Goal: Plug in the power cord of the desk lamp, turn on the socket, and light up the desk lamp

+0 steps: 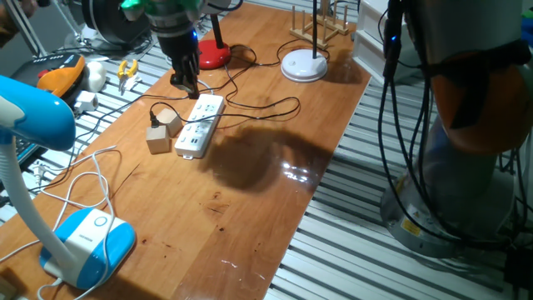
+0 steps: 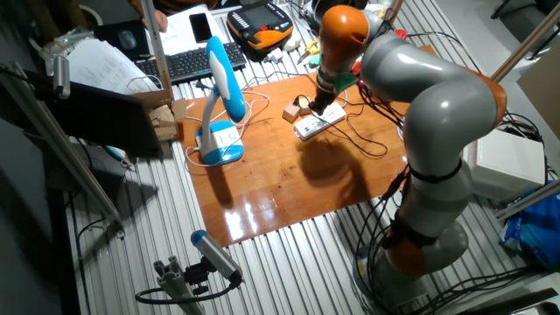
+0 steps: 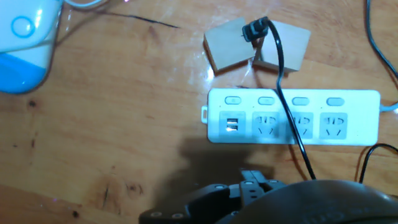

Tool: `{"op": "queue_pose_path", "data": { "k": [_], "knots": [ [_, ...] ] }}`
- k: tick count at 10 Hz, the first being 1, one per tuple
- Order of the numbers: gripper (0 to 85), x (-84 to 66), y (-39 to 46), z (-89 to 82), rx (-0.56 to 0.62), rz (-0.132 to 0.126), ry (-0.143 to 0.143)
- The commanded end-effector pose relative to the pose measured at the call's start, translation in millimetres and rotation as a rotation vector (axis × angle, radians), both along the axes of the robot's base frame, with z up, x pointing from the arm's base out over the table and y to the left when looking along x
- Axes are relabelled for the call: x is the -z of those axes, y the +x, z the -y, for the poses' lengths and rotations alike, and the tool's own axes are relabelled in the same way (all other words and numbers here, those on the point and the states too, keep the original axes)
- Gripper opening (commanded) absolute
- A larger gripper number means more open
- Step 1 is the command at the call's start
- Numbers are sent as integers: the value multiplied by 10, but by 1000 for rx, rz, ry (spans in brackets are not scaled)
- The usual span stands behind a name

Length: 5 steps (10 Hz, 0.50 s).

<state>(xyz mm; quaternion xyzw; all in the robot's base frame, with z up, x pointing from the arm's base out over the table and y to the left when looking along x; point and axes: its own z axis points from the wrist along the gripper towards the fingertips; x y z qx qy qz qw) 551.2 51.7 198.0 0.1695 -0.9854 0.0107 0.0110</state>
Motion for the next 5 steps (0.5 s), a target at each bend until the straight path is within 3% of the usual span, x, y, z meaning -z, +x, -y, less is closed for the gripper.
{"op": "queue_pose_path", "data": {
  "k": [1, 2, 3, 4, 5],
  "knots": [
    [0, 0, 0, -3, 18, 16, -1],
    [0, -3, 30, 3, 32, 15, 9],
    [340, -23, 219, 70, 49, 13, 27],
    [340, -34, 384, 128, 73, 15, 32],
    [510, -25, 552, 201, 67, 42, 22]
  ]
}}
